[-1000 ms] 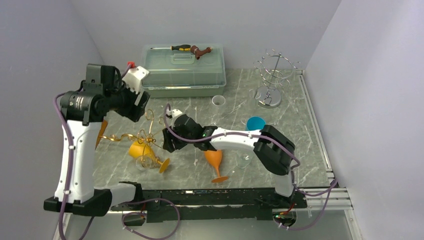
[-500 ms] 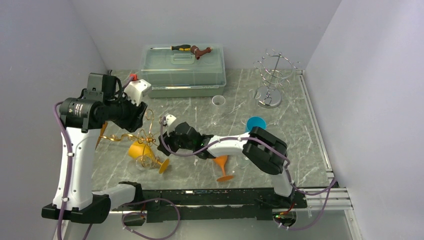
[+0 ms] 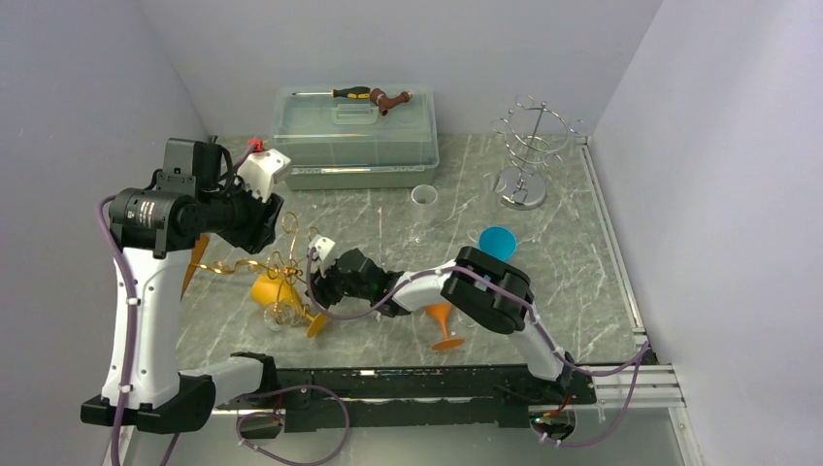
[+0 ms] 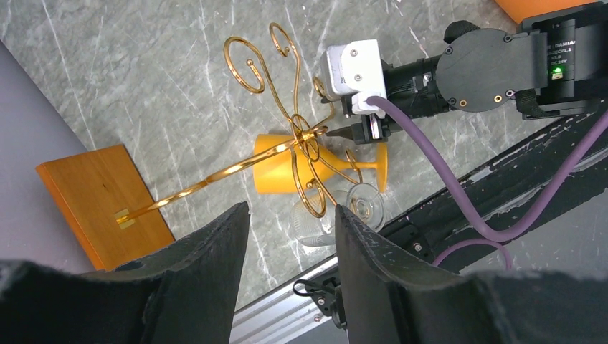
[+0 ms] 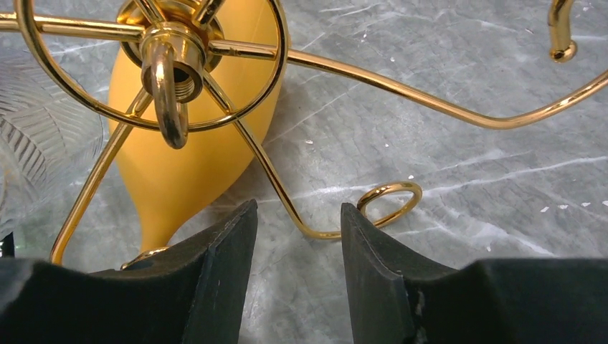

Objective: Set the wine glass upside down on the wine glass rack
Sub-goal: Adjust the wine rack at the center of the board.

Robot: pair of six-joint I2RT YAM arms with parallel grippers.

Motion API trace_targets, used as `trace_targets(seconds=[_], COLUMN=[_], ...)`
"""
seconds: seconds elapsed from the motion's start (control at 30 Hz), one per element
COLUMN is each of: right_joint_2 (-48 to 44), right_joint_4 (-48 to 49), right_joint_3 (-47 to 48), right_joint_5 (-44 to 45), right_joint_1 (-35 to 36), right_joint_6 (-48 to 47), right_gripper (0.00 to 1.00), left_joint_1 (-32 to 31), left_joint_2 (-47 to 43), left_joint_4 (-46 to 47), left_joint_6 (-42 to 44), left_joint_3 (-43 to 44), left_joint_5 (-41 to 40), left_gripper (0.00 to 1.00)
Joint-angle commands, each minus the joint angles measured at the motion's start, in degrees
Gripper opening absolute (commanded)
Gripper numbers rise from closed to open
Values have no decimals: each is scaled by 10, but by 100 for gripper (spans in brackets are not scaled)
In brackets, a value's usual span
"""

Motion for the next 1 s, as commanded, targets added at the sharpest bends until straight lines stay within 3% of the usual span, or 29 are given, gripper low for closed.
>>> trace_targets(seconds=[0.0,0.43,0.47,0.6,0.77,0.97], right_joint_2=[9,19,22,33,15,-37], right_joint_4=[68,64,64,63,74,64], right_joint_3=[21,48,51,62,42,17], right_joint_5=[6,51,50,46,35,32], right_joint_1=[4,20,20,20,19,20], right_joint_6=[-20,-99,-99,-96,-102,-127], right_gripper=[49,51,49,25,1,0], left_joint_1=[2,2,2,2,2,2], left_joint_2=[5,5,4,3,4,2], left_joint_4=[-10,-4,-5,-5,-6,1], left_joint_6=[2,-1,-1,2,3,-2], left_joint_3=[22,18,18,16,25,27], left_joint_5=[8,15,15,17,15,17], left_gripper=[53,56,56,56,56,56])
